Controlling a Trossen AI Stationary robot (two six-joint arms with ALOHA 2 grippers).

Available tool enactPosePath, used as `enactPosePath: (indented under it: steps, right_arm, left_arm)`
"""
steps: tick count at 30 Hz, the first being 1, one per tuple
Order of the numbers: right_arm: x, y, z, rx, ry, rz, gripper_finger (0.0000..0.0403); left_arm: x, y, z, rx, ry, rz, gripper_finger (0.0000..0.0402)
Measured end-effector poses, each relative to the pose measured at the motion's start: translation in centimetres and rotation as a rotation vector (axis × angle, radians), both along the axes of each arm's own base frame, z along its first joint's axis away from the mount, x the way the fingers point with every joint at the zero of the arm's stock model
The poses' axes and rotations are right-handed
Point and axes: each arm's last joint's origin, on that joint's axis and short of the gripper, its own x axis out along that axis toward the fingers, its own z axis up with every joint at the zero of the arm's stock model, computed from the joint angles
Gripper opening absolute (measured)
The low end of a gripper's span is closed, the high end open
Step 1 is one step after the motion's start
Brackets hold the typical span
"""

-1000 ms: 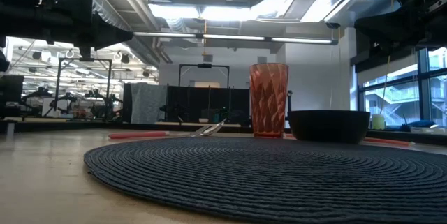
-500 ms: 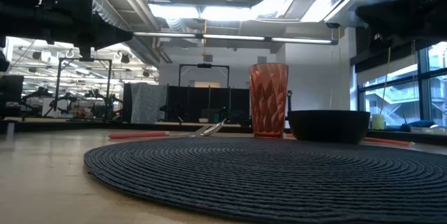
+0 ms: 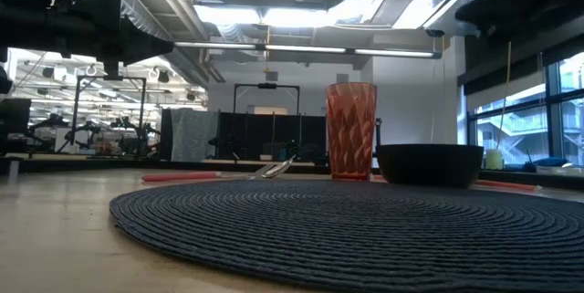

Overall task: Pick & Place Utensil
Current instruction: Put the black bowl in the center of the black table mat

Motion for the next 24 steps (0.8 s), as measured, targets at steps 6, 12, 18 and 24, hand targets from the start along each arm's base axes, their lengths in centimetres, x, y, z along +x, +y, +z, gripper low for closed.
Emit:
enactPosePath:
  steps: [6,12,18,24]
  right_arm:
    - [3.0,0.0,1.3,-0.034,0.32,-0.044,0.0027]
    - [5.8,0.4,2.0,-0.059,0.472,-0.007,0.0087]
    - [7.5,0.8,0.9,-0.116,0.646,0.052,0.0198]
    - [8.9,0.9,-1.0,-0.16,0.776,0.089,0.0285]
  left_arm:
    - [0.0,0.0,0.0,0.0,0.0,0.0,0.0004]
    - [0.0,0.0,0.0,0.0,0.0,0.0,0.0004]
    - [0.0,0.0,0.0,0.0,0.0,-0.001,0.0004]
    - [0.0,0.0,0.0,0.0,0.001,0.004,0.0004]
